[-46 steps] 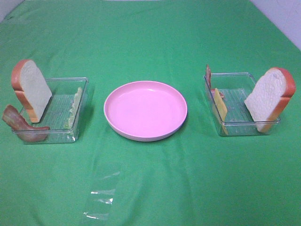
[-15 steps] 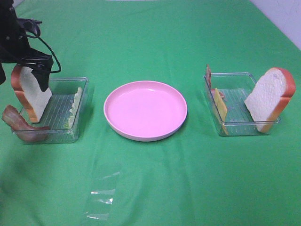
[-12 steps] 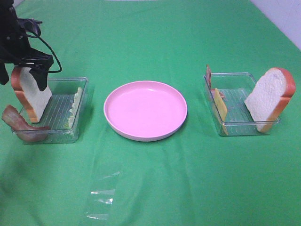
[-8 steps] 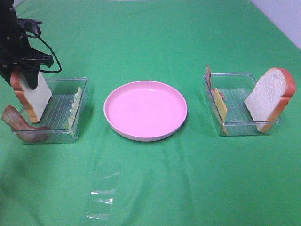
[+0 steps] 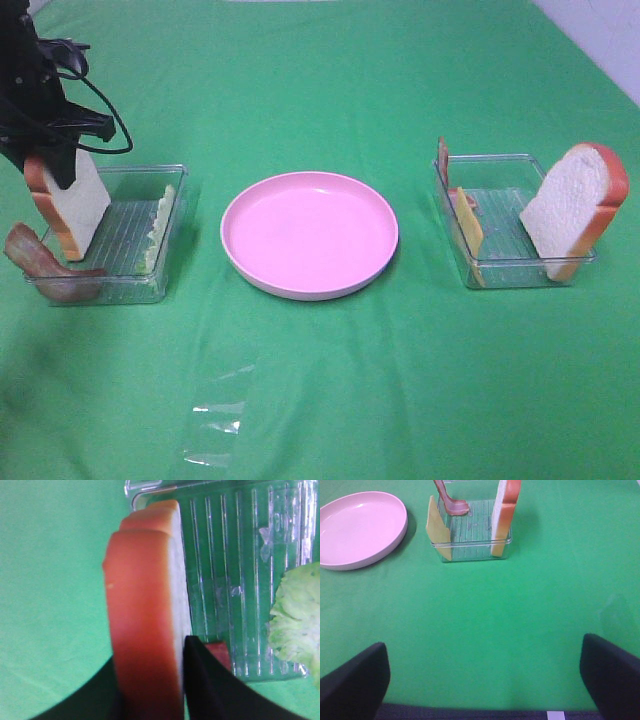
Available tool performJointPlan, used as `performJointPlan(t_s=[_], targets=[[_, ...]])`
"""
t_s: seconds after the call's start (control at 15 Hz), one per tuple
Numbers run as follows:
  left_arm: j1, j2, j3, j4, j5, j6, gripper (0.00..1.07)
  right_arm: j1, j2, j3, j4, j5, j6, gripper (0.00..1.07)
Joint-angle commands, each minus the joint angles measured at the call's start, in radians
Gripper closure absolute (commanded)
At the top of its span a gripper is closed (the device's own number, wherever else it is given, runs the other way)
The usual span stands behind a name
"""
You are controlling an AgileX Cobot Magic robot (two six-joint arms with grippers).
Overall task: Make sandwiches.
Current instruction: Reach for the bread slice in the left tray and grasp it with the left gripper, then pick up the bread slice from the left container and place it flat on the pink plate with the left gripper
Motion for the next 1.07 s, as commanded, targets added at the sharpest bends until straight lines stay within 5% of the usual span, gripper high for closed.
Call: performJointPlan(t_s=[0.07, 0.87, 1.07], targets=[[0.000, 0.003, -0.004, -0.006, 0.030, -0.030, 1.07, 0.001, -0.033, 0.004, -0.005, -0.006, -0.003, 0.09], [0.000, -0.222, -0.024, 0.016, 0.101, -0.091, 1.07, 0.001, -0.033, 0.004, -0.005, -0.006, -0.003, 0.09], [0.000, -0.338, -0.024, -0.112, 0.100, -0.089, 1.07, 0.001, -0.033, 0.004, -0.005, -0.006, -0.003, 0.09]])
